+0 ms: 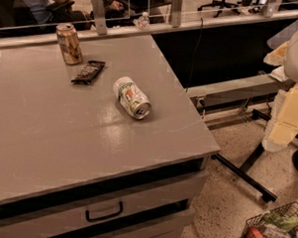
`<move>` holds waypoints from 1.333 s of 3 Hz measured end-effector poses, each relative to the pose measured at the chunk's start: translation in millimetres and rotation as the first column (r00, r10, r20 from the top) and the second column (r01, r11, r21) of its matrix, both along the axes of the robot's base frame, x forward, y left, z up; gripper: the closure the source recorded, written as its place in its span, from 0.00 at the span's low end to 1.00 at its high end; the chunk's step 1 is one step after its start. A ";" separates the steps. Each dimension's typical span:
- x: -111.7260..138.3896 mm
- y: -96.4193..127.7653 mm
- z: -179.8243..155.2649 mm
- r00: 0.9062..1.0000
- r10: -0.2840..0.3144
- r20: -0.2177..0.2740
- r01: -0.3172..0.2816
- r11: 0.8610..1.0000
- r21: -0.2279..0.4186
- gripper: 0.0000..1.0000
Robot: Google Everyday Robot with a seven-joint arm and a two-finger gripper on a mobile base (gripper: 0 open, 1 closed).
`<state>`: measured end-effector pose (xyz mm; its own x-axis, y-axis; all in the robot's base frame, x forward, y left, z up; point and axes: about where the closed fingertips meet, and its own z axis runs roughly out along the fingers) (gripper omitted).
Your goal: Place 7up can upright
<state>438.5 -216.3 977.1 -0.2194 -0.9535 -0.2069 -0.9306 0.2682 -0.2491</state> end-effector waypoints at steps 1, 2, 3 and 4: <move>0.0 0.0 0.0 1.000 0.000 0.000 0.000 1.000 0.000 0.00; 11.7 9.0 3.8 0.995 0.097 -0.016 -0.097 0.995 0.002 0.00; 41.1 24.9 15.4 0.954 0.297 -0.029 -0.298 0.954 -0.022 0.00; 85.4 50.9 22.7 0.846 0.533 0.002 -0.531 0.843 -0.085 0.00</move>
Offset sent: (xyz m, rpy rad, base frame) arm 0.0451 0.0324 0.0130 0.0029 0.0960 0.4235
